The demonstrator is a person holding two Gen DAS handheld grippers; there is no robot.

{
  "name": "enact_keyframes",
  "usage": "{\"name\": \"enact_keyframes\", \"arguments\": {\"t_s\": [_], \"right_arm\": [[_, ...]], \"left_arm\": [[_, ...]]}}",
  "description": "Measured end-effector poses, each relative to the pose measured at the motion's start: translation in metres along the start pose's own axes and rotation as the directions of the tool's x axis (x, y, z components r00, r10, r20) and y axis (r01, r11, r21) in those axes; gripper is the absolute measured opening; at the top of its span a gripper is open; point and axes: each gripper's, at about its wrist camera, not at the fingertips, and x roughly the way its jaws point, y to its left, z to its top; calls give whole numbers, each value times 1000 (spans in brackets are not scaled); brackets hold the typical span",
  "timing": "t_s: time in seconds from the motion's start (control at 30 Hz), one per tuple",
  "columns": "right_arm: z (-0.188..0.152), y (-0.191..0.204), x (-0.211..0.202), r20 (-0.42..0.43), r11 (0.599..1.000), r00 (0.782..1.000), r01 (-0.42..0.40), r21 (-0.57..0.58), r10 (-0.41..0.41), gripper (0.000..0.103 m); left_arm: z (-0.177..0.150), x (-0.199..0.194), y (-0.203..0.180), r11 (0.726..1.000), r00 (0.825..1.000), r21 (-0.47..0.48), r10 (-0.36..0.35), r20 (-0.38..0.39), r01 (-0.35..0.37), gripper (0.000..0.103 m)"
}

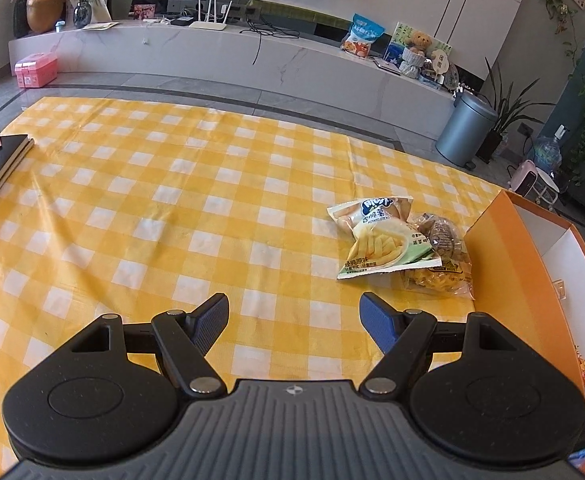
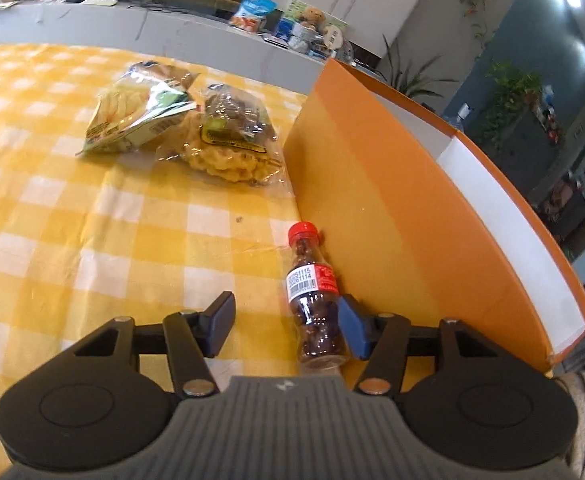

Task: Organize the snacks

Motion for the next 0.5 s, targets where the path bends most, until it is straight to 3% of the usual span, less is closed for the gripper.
{"name": "enact_keyframes", "arguments": {"t_s": [0.13,0.2,0.23,0.3,0.33,0.43,0.5], "right_arm": [[5,-5,2,-35,999,999,-27,40,28,65],[6,-13,1,-67,990,991,-108,89,115,76],[5,-19,0,-88,976,978,-175,131,187,76],[0,-32,0,-110,916,924,-338,216,367,63],[-3,-34,-6,-87,909,921,-355,219,381,62],[-7,-32,-23,2,947,955,-293,129,295,62],[-4,-31,-19,-15,959,966,-254,125,258,62]], "left_arm": [[-1,-2,-2,1000,1000,1,-12,-1,12,88],[0,-3,-2,1000,1000,4,-20,-1,20,88],[0,-5,-2,1000,1000,2,-24,2,24,88],[2,-7,0,999,999,-5,-31,10,31,88],[2,-7,1,999,999,-11,-32,10,32,88],[2,-5,4,999,1000,-32,-31,0,31,88],[2,-3,5,999,999,-37,-32,-8,32,88]]}}
